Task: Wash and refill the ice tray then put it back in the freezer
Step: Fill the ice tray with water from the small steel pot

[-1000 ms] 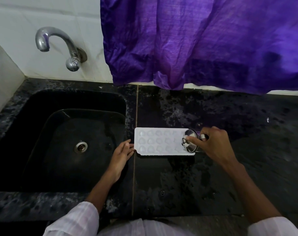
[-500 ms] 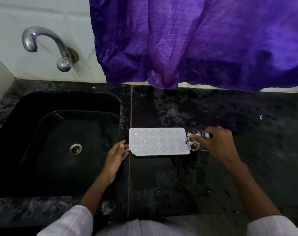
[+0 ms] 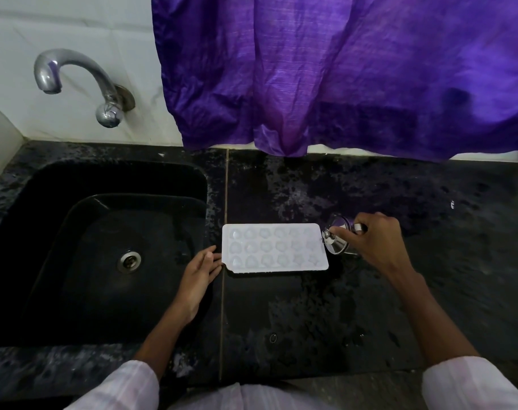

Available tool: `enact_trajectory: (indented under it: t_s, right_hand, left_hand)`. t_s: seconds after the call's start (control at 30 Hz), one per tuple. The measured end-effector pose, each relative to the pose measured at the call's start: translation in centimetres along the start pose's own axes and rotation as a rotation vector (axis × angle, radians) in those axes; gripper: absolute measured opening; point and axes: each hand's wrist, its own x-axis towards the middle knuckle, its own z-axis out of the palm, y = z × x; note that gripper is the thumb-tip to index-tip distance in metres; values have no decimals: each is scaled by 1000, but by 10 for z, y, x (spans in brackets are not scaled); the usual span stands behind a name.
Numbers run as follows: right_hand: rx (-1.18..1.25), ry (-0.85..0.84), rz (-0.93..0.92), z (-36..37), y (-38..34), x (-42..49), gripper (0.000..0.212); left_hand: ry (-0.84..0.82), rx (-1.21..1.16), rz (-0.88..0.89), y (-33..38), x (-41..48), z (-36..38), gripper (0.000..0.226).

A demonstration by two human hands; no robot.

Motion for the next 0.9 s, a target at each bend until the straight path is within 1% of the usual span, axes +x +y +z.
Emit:
enact_trajectory:
  t_s: [0.5,0.9]
  right_hand:
    - [52,25,-27,5,-10,28,54]
    - [55,28,-48,3,-27,21,54]
  left_hand:
    - [26,-29,4,0,0,4,37]
    - [20,-29,12,-3,1,3,38]
